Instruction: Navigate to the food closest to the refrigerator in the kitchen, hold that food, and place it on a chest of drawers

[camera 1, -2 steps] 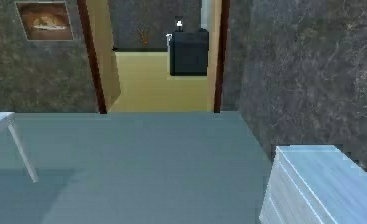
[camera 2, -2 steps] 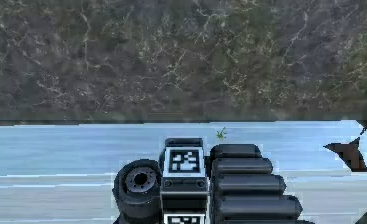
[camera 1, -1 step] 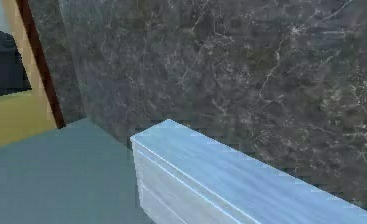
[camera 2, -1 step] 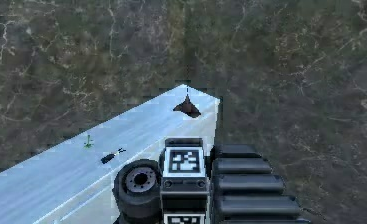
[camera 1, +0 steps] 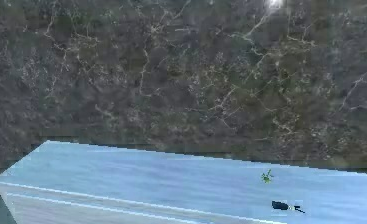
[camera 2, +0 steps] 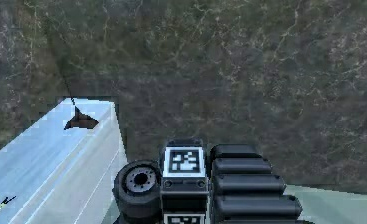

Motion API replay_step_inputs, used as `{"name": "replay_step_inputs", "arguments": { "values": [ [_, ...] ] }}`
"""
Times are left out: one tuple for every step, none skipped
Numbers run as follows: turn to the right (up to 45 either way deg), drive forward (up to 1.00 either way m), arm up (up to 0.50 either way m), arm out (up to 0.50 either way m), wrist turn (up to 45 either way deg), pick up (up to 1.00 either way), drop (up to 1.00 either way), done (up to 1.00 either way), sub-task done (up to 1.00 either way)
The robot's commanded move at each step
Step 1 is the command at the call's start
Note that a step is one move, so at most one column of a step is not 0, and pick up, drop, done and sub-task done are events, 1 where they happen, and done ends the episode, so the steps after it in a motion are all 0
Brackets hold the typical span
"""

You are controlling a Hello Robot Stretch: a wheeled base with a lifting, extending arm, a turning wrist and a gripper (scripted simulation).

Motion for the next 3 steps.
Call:
{"name": "replay_step_inputs", "arguments": {
  "values": [
    [0.0, 0.30, 0.00, 0.00, 0.0, 0.00, 0.00, 0.00, 0.00],
    [-45.0, 0.00, 0.00, 0.00, 0.0, 0.00, 0.00, 0.00, 0.00],
    [-3.0, 0.00, 0.00, 0.00, 0.0, 0.00, 0.00, 0.00, 0.00]
  ]
}}
